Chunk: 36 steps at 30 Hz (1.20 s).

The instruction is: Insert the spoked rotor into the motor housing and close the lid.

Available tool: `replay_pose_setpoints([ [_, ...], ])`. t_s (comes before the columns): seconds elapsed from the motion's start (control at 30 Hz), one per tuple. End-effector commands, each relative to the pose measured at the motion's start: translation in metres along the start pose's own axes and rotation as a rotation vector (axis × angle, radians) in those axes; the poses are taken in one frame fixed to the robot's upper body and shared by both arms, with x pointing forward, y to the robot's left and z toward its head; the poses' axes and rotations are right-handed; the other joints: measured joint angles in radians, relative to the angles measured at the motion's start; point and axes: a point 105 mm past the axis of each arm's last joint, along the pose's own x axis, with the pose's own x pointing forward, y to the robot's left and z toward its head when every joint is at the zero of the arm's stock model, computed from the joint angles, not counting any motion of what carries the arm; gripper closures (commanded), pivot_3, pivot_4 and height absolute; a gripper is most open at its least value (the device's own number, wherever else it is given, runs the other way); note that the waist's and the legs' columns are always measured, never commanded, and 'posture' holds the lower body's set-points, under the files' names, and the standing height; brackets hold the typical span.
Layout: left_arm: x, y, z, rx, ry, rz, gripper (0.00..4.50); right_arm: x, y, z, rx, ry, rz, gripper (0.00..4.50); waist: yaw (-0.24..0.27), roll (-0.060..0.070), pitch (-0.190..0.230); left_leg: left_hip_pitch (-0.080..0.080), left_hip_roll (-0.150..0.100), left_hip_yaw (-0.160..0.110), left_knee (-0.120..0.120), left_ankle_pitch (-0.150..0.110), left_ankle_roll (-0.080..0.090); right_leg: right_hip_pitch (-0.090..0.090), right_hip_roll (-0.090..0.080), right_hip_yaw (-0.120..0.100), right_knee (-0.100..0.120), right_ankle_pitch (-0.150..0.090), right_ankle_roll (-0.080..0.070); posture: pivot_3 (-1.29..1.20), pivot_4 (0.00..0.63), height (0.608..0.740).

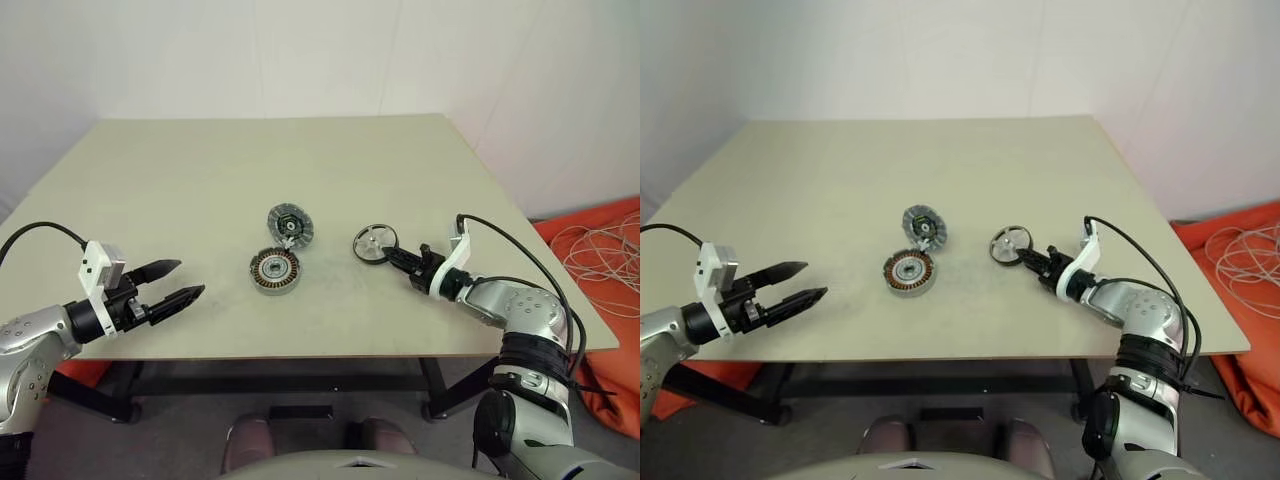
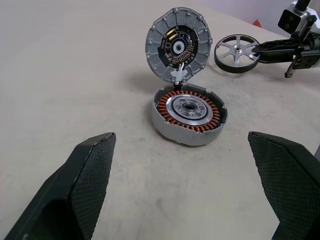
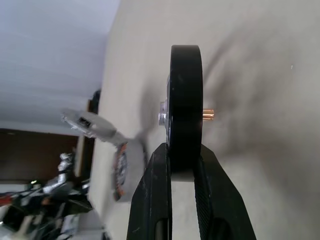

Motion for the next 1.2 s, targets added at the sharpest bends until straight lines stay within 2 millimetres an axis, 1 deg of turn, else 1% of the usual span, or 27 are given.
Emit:
replay_pose_setpoints([
  [0.03, -0.001, -0.001, 0.012, 0.05, -0.039, -0.004, 0.0, -0.009, 0.04, -0.005, -0.052, 0.096, 0.147, 4.2, 0.0, 0.0, 0.0, 0.0, 0.0, 0.0, 0.0, 0.0, 0.0, 0.0, 0.0, 0.0, 0.0, 0.0, 0.0, 0.0, 0.0, 0.74],
  [0.07, -0.001, -0.001, 0.012, 0.05, -0.04, -0.004, 0.0, -0.011, 0.043, -0.008, -0.054, 0.117, 0.164, 4.2, 0.0, 0.0, 0.0, 0.0, 0.0, 0.0, 0.0, 0.0, 0.0, 0.0, 0.0, 0.0, 0.0, 0.0, 0.0, 0.0, 0.0, 0.74],
  [0.17, -0.003, 0.0, 0.012, 0.051, -0.038, 0.001, 0.0, -0.013, 0.06, -0.029, -0.074, 0.22, 0.269, 4.2, 0.003, 0.0, 0.0, -0.001, 0.0, 0.0, -0.001, 0.0, 0.0, -0.001, 0.0, 0.0, -0.001, 0.0, 0.0, 0.0, 0.0, 0.74],
  [0.23, -0.003, 0.0, 0.012, 0.052, -0.038, 0.003, 0.0, -0.01, 0.069, -0.038, -0.062, 0.271, 0.315, 4.2, 0.004, 0.0, 0.0, 0.0, 0.0, 0.0, -0.002, 0.0, 0.0, -0.001, 0.0, 0.0, -0.002, 0.0, 0.0, 0.0, 0.0, 0.74],
  [0.4, -0.003, -0.001, 0.012, 0.052, -0.04, 0.005, 0.0, 0.011, 0.094, -0.059, -0.021, 0.351, 0.386, 4.2, 0.0, 0.0, 0.0, 0.0, 0.0, 0.0, -0.003, 0.0, -0.001, -0.002, 0.0, -0.001, -0.001, 0.0, 0.0, 0.0, 0.0, 0.74],
  [0.47, -0.003, -0.002, 0.011, 0.052, -0.041, 0.006, 0.0, 0.017, 0.101, -0.063, 0.01, 0.353, 0.382, 4.2, -0.002, 0.0, 0.0, -0.001, 0.0, 0.0, -0.003, 0.0, -0.001, -0.002, 0.0, -0.001, -0.002, 0.0, 0.0, 0.0, 0.0, 0.74],
  [0.57, -0.004, -0.003, 0.01, 0.05, -0.039, 0.009, 0.0, 0.034, 0.108, -0.071, 0.046, 0.38, 0.344, 4.2, -0.003, 0.0, 0.0, -0.001, -0.001, 0.0, -0.003, 0.0, -0.001, -0.001, 0.0, -0.001, -0.004, -0.001, 0.002, 0.0, 0.0, 0.74],
  [0.67, -0.004, -0.003, 0.01, 0.049, -0.04, 0.011, 0.0, 0.051, 0.114, -0.073, 0.087, 0.384, 0.308, 4.2, -0.004, -0.001, 0.0, -0.002, -0.001, 0.0, -0.003, 0.0, -0.001, -0.002, 0.0, -0.001, -0.004, -0.001, 0.002, 0.0, 0.0, 0.74],
  [0.73, -0.004, -0.004, 0.01, 0.05, -0.041, 0.013, 0.0, 0.059, 0.117, -0.075, 0.1, 0.393, 0.301, 4.2, -0.005, -0.001, 0.0, -0.004, -0.001, 0.0, -0.003, 0.0, -0.001, -0.004, 0.0, -0.001, -0.004, -0.001, 0.002, 0.0, 0.0, 0.74],
  [0.93, -0.005, -0.006, 0.01, 0.051, -0.04, 0.021, 0.0, 0.075, 0.117, -0.09, 0.091, 0.439, 0.261, 4.2, -0.004, -0.003, -0.001, -0.016, -0.001, -0.001, -0.003, 0.001, -0.002, -0.012, 0.0, -0.001, -0.001, -0.001, 0.002, 0.0, 0.0, 0.74],
  [1.1, -0.008, -0.006, 0.009, 0.051, -0.039, 0.03, 0.0, 0.085, 0.122, -0.097, 0.123, 0.449, 0.271, 4.2, -0.005, -0.003, -0.001, -0.018, 0.0, -0.001, -0.003, 0.001, -0.005, -0.013, 0.0, -0.001, 0.0, -0.001, 0.002, 0.0, 0.0, 0.74],
  [1.2, -0.008, -0.007, 0.009, 0.051, -0.039, 0.032, 0.0, 0.093, 0.116, -0.099, 0.134, 0.439, 0.241, 4.2, -0.006, -0.003, -0.001, -0.018, 0.0, -0.001, -0.003, 0.001, -0.005, -0.013, 0.0, -0.001, 0.0, -0.001, 0.002, 0.0, 0.0, 0.74],
])
